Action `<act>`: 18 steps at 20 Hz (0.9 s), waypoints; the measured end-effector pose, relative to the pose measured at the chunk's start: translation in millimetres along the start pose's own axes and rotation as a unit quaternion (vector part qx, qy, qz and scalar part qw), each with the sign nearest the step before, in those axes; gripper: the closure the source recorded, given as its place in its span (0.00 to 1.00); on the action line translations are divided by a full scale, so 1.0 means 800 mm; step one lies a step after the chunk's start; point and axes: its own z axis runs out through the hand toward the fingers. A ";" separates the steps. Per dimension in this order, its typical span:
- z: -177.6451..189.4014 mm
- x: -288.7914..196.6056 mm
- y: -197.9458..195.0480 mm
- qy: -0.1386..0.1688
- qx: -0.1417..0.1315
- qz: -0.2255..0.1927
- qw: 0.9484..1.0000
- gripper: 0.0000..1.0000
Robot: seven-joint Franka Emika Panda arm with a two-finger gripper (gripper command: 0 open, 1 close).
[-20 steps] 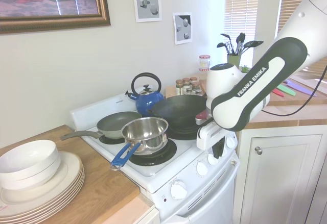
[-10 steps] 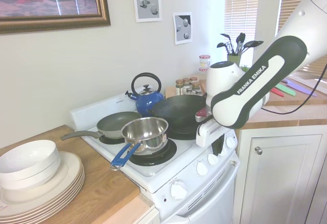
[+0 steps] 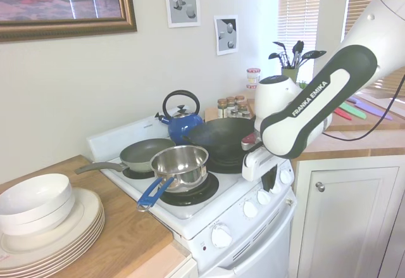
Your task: Turn on the stove on the top left
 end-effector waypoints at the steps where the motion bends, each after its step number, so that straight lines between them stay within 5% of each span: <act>1: 0.001 0.001 -0.001 0.000 -0.001 -0.001 1.000 1.00; 18: 0.016 0.002 -0.009 0.007 -0.007 -0.003 1.000 1.00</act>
